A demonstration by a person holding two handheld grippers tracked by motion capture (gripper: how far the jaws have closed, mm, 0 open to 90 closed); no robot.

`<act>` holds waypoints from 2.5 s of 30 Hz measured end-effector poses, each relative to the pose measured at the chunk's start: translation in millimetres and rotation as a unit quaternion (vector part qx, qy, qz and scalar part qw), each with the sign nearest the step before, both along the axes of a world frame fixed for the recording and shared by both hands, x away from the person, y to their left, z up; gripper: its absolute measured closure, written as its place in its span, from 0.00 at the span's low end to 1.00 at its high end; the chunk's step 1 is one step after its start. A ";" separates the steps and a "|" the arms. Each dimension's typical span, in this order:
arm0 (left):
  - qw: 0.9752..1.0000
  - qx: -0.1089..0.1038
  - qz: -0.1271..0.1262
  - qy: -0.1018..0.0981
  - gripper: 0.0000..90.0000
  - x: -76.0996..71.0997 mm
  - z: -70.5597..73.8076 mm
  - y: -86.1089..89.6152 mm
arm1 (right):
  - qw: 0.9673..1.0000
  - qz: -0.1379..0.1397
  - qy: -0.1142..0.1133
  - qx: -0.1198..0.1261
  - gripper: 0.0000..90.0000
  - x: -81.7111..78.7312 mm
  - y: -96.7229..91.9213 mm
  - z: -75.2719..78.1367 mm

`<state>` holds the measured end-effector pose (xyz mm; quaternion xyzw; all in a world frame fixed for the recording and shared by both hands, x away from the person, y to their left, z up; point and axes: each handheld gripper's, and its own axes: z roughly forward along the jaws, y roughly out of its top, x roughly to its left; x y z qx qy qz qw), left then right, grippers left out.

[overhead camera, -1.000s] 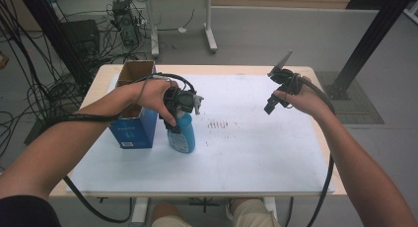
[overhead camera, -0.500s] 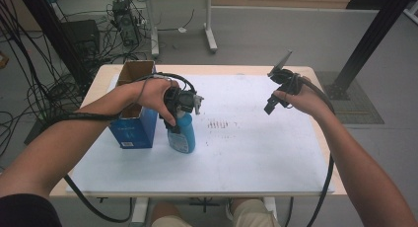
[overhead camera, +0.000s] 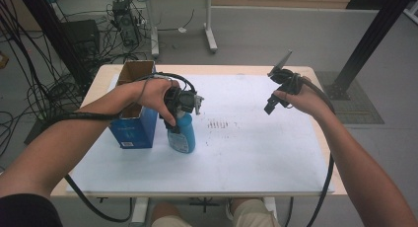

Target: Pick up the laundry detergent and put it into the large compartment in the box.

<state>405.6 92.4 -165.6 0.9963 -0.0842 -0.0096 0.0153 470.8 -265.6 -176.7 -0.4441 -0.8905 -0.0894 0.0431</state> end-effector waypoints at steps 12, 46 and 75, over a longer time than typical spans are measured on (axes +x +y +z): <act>1.000 -0.003 0.002 0.000 0.39 0.2 -0.1 1.8 | 1.000 0.000 0.000 -0.002 0.05 0.9 2.9 -1.1; 1.000 -0.003 0.006 0.003 0.39 1.7 0.1 1.5 | 1.000 0.003 0.001 -0.003 0.05 0.4 5.2 -1.2; 1.000 -0.008 0.008 0.003 0.39 1.3 -0.2 4.3 | 1.000 0.006 0.000 -0.005 0.05 0.1 7.4 -0.5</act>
